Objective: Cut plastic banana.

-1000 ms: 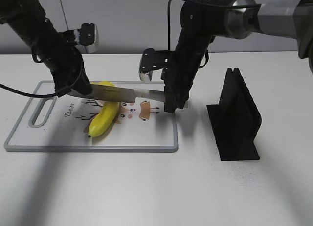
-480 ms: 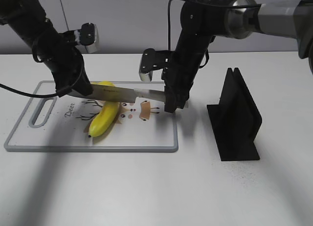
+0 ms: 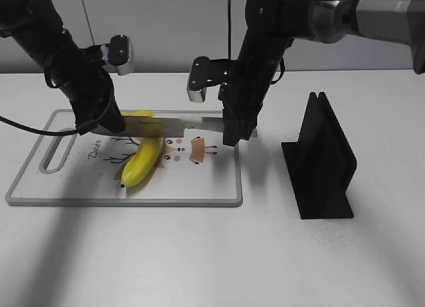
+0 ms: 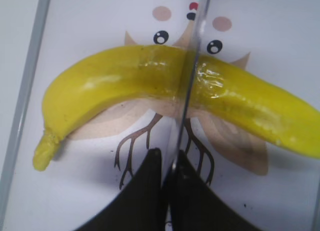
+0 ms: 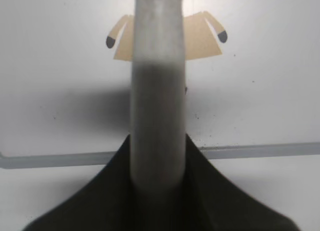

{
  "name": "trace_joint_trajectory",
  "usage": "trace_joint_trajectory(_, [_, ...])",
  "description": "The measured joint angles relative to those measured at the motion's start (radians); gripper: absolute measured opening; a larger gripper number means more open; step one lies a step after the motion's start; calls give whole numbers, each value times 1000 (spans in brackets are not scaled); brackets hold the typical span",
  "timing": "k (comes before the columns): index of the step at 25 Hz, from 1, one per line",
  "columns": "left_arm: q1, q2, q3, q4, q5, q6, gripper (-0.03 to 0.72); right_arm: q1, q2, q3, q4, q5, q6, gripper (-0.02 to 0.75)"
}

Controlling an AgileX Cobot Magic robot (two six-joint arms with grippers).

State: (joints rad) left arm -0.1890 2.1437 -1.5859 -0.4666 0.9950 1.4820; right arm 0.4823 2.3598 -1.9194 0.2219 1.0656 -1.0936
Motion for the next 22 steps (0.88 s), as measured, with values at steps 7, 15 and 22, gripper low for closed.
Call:
trace_joint_trajectory(7, [-9, -50, 27, 2, 4, -8, 17, 2, -69, 2, -2, 42, 1, 181])
trace_joint_trajectory(15, [-12, -200, 28, 17, 22, -10, 16, 2, -175, 2, 1, 55, 4, 181])
trace_joint_trajectory(22, [-12, -277, 28, 2, 65, -36, 56, 4, -229, 2, 12, 92, 14, 181])
